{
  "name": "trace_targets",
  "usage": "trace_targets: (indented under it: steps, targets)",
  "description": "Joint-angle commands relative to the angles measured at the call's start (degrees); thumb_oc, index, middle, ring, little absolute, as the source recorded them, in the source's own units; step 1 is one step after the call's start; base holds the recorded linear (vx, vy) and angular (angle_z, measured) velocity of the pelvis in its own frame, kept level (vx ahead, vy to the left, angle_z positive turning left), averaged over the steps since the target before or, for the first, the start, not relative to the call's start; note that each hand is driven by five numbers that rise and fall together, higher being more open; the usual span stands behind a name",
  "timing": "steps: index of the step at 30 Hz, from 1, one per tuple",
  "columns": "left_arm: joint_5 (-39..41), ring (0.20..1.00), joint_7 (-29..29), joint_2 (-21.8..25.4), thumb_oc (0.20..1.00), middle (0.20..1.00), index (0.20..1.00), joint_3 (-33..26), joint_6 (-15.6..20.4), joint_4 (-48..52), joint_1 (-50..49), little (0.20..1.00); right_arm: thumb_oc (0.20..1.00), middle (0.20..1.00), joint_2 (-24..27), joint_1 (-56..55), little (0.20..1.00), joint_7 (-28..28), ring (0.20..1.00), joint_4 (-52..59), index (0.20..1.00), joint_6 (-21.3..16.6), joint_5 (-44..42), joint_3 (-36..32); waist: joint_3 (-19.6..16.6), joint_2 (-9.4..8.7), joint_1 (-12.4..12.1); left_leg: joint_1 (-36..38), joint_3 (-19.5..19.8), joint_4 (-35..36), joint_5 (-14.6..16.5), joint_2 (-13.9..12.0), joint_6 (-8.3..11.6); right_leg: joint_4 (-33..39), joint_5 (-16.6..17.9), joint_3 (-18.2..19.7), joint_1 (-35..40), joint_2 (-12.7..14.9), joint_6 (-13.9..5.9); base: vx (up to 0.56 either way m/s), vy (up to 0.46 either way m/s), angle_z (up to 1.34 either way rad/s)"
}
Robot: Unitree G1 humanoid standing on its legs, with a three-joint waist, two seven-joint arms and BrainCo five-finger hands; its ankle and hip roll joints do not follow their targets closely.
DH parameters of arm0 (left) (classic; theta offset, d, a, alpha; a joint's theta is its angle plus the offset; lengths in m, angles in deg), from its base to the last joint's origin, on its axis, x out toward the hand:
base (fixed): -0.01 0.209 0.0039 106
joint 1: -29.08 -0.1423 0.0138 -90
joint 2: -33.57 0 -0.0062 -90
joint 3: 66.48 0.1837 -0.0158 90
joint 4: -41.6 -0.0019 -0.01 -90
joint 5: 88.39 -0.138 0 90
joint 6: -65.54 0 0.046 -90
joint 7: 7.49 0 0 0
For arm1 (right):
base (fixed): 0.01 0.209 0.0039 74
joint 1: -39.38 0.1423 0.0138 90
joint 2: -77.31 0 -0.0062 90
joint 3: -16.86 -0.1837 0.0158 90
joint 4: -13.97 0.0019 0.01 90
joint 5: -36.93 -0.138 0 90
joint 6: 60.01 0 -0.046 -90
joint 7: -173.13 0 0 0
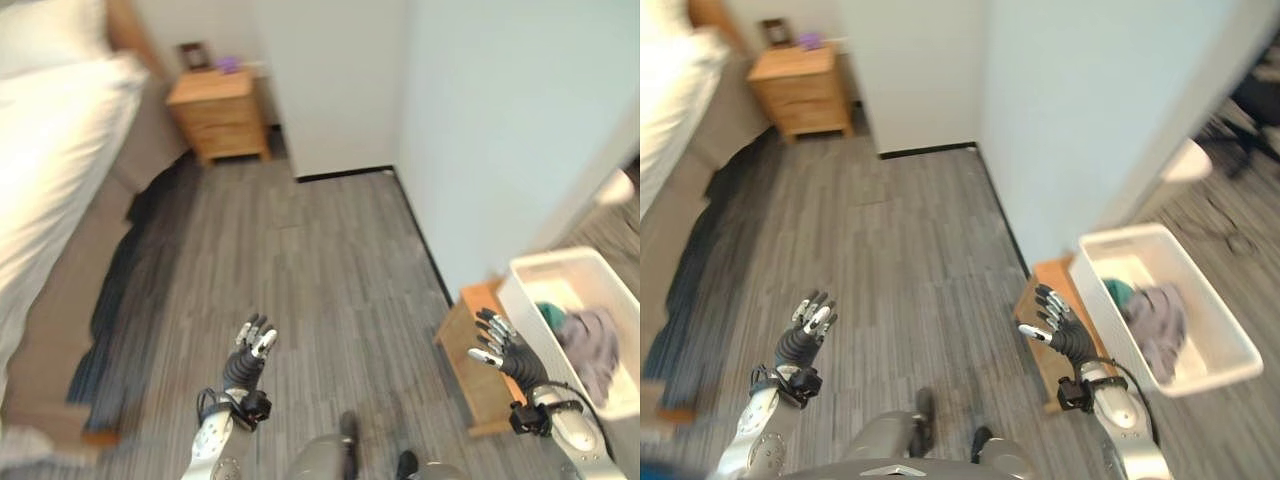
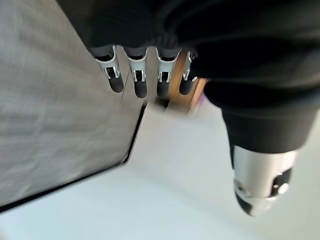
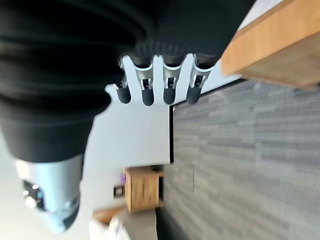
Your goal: Pick up bed clothes into laundry basket.
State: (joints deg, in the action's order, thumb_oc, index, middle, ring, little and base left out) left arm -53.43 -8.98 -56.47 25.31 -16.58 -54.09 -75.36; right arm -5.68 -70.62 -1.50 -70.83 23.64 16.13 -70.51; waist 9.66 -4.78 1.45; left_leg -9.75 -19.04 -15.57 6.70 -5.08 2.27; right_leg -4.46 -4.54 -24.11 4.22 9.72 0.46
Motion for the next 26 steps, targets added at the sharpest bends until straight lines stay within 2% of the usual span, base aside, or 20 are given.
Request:
trace_targets:
  steps: [1,3,4,5,6,7,9,10,11,13,14,15,16,17,19,22,26]
  targets:
    - [-1.9,1.000,-0.1,2.6,1.000,1.000,1.000,0.0,2.5,5.4,2.5,1.000,1.000,1.000,1.9,5.2,1.000,-1.9,1.000,-0.1,1.000,-3.8,-1.8,-4.0,-1.1,3.75,0.6,9.3,-1.3,7.7,-6.7,-6.8,3.12,1.1,-1.5,4.0,-3.1,-3.1,-3.82,-0.02,0.080,2.09]
    - [-1.3,1.000,0.5,2.6,1.000,1.000,1.000,1.4,2.4,5.7,5.3,1.000,1.000,1.000,0.4,6.2,1.000,-3.4,1.000,-1.0,1.000,-4.2,-2.8,-3.8,-2.7,4.84,1.3,9.7,-6.7,10.4,-6.2,-6.1,3.00,0.7,-1.6,-2.8,-1.8,-1.6,-4.03,-0.03,0.104,2.31]
    - [-0.4,1.000,0.4,2.1,1.000,1.000,1.000,1.8,2.8,6.6,5.7,1.000,1.000,1.000,-0.2,6.8,1.000,-3.2,1.000,-1.4,1.000,-4.1,-2.7,-3.0,-3.3,5.77,0.4,9.7,-5.3,13.0,-5.7,-4.3,2.53,-0.5,-1.8,-4.6,-1.6,-1.2,-4.46,-0.01,0.120,2.44]
    - [-0.4,1.000,0.5,2.1,1.000,1.000,1.000,1.8,2.7,6.7,5.7,1.000,1.000,1.000,-0.2,6.8,1.000,-3.2,1.000,-1.5,1.000,-4.1,-2.7,-3.0,-3.4,5.81,0.7,9.8,-5.0,13.5,-5.8,-4.0,2.35,-0.7,-1.9,-4.8,-1.7,-1.0,-4.64,0.09,0.247,2.15]
    - [-1.6,1.000,0.5,2.3,1.000,1.000,1.000,2.5,2.8,7.5,5.8,1.000,1.000,1.000,-0.8,7.6,1.000,-3.4,1.000,-2.0,1.000,-4.0,-2.1,-2.5,-3.1,6.54,0.1,10.3,-1.1,14.9,-5.4,-1.8,0.62,-8.1,-0.5,-5.7,-3.1,1.7,-5.64,0.09,0.256,1.47]
    - [-3.1,1.000,0.6,2.9,1.000,1.000,1.000,2.2,2.8,8.0,5.8,1.000,1.000,1.000,-1.2,8.0,1.000,-3.3,1.000,-1.9,1.000,-3.9,-2.2,-2.7,-2.3,6.53,0.3,10.8,0.0,15.4,-4.8,-1.0,-0.58,-13.5,0.2,-4.8,-4.8,3.8,-6.83,0.10,0.308,1.47]
    - [-5.2,1.000,0.8,3.8,1.000,1.000,1.000,2.9,3.1,7.9,5.4,1.000,1.000,1.000,-2.3,8.0,1.000,-2.6,1.000,-1.6,1.000,-4.0,-2.3,-2.0,-1.0,6.47,1.0,12.2,3.0,16.1,-4.2,0.8,-2.47,-21.4,3.3,0.0,-6.9,5.5,-8.62,-0.01,0.191,1.17]
    - [-5.8,1.000,0.9,4.4,1.000,1.000,1.000,3.1,3.3,7.6,5.3,1.000,1.000,1.000,-2.8,8.1,1.000,-2.2,1.000,-1.5,1.000,-4.1,-2.0,-1.7,0.0,6.41,1.7,12.0,4.0,16.2,-5.4,1.2,-3.42,-25.0,5.1,4.6,-9.9,4.4,-8.79,-0.09,0.083,1.00]
    - [-6.3,1.000,1.1,4.8,1.000,1.000,1.000,3.3,3.4,6.9,5.4,1.000,1.000,1.000,-3.1,7.7,1.000,-2.1,1.000,-1.3,1.000,-4.1,-1.9,-1.7,0.5,6.42,2.6,12.0,6.3,16.2,-5.6,1.5,-3.43,-25.1,4.4,10.4,-11.3,1.4,-9.05,-0.09,-0.014,1.00]
    - [-7.1,1.000,1.4,4.9,1.000,1.000,1.000,3.1,4.2,5.6,5.5,1.000,1.000,1.000,-3.1,6.6,1.000,-1.9,1.000,-1.0,1.000,-4.3,-3.0,-2.0,0.5,6.95,4.0,12.2,10.3,16.2,-5.8,1.6,-2.96,-18.9,0.8,20.6,-12.4,-5.0,-7.90,0.10,-0.079,0.83]
    - [-6.8,1.000,1.1,5.0,1.000,1.000,1.000,2.7,4.2,5.4,5.5,1.000,1.000,1.000,-3.3,5.8,1.000,-1.4,1.000,-0.8,1.000,-4.7,-3.9,-2.2,0.3,6.98,4.5,12.3,12.2,16.4,-5.6,1.8,-2.46,-14.2,-0.1,25.1,-12.4,-5.6,-7.60,0.16,-0.150,1.26]
    - [-6.7,1.000,0.8,5.0,1.000,1.000,1.000,2.6,4.4,5.2,5.7,1.000,1.000,1.000,-3.4,5.3,1.000,-1.2,1.000,-0.8,1.000,-4.7,-4.3,-2.3,0.0,7.09,4.6,12.1,13.4,16.6,-5.6,1.7,-1.96,-9.6,1.4,27.9,-13.2,-4.7,-7.78,0.19,-0.143,1.01]
    - [-6.9,1.000,0.9,5.1,1.000,1.000,1.000,2.7,4.6,4.9,5.4,1.000,1.000,1.000,-3.2,4.4,1.000,-1.2,1.000,-0.5,1.000,-4.7,-3.9,-2.6,-0.2,7.05,4.9,12.5,14.7,16.7,-5.2,2.0,-1.98,-7.4,2.7,28.7,-13.0,-4.1,-8.07,0.15,-0.102,0.82]
    - [-6.8,1.000,0.7,4.9,1.000,1.000,1.000,3.1,4.7,4.2,6.2,1.000,1.000,1.000,-3.4,3.8,1.000,-1.0,1.000,-0.3,1.000,-4.9,-4.0,-3.1,-0.2,6.57,5.6,12.9,16.0,16.9,-5.3,2.5,-2.04,-7.0,2.9,31.5,-12.9,-5.7,-8.11,0.14,-0.074,0.62]
    - [-7.1,1.000,0.7,4.3,1.000,1.000,1.000,3.0,5.1,2.6,6.3,1.000,1.000,1.000,-3.0,3.7,1.000,-0.8,1.000,-0.9,1.000,-4.9,-2.5,-2.9,-0.9,5.14,4.6,13.4,16.0,17.1,-5.4,2.4,-1.55,-4.0,3.2,28.1,-10.9,-4.8,-7.65,0.08,-0.165,0.85]
    - [-2.6,1.000,0.0,0.9,1.000,1.000,1.000,3.2,4.5,2.3,4.2,1.000,1.000,1.000,-1.9,3.1,1.000,-0.1,1.000,-0.7,1.000,-5.2,-2.1,-4.2,-2.6,4.32,3.7,13.7,16.2,17.7,-5.8,1.8,-1.14,0.6,3.9,27.5,-7.0,-5.0,-7.30,0.09,-0.191,0.44]
    - [-2.7,1.000,0.2,-0.1,1.000,1.000,1.000,4.4,3.8,2.0,3.4,1.000,1.000,1.000,-1.7,2.8,1.000,-0.5,1.000,-2.1,1.000,-5.0,-1.9,-4.4,-3.5,4.20,3.5,13.9,16.6,18.4,-6.4,1.4,-0.86,1.7,3.8,26.7,-5.6,-5.3,-6.97,0.05,-0.068,0.16]
